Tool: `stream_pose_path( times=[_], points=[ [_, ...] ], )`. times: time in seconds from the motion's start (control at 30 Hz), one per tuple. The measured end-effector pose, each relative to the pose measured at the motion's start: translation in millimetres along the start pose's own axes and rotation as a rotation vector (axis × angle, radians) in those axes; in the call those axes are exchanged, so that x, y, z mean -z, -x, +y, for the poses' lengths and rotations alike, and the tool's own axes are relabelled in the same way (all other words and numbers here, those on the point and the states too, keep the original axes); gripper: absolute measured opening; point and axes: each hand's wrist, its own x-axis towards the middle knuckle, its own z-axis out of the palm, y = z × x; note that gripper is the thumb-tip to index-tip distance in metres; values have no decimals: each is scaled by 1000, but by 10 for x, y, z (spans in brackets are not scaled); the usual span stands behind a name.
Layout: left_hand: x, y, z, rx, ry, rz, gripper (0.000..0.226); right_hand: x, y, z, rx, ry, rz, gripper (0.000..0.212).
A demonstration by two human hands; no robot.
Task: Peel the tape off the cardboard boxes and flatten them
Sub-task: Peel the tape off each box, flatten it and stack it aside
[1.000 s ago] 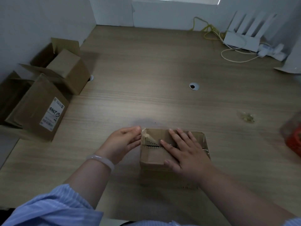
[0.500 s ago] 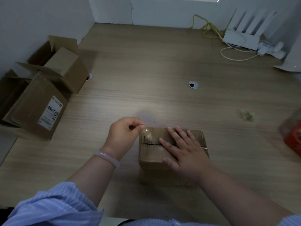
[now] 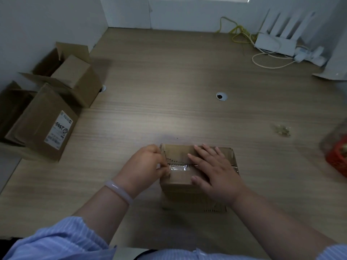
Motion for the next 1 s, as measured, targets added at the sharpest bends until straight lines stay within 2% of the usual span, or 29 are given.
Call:
stream_pose_path(
  times=[0.07, 0.13, 0.2, 0.33, 0.43, 0.6, 0.73, 0.83, 1.0],
  points=[
    [-7, -33, 63, -5, -109, -55, 9, -11, 15, 25, -20, -97, 72, 54],
    [-22, -45, 102, 16, -106, -56, 7, -27, 40, 47, -53, -165, 143, 49],
    [-31, -35, 128, 104, 62, -6, 4, -31, 53, 56, -75, -182, 197, 43],
    [-87, -6, 261, 313, 502, 100, 22, -21, 28, 37, -94, -172, 204, 36],
    [-185, -22, 394, 359, 682, 118, 24, 40, -38, 8, -146, -289, 184, 40],
    [-338, -89, 606, 292, 727, 66, 11, 117, -117, -108, -208, -433, 145, 48],
    [-385, -89, 605, 257, 680, 52, 18, 128, -118, -104, -316, -529, 154, 28],
    [-409, -91, 546, 216, 623, 47, 32, 142, -109, -96, -400, -579, 214, 11],
    [-434, -123, 486, 253, 531, 16, 73, 178, -65, -53, -571, -644, 427, 15]
  ],
)
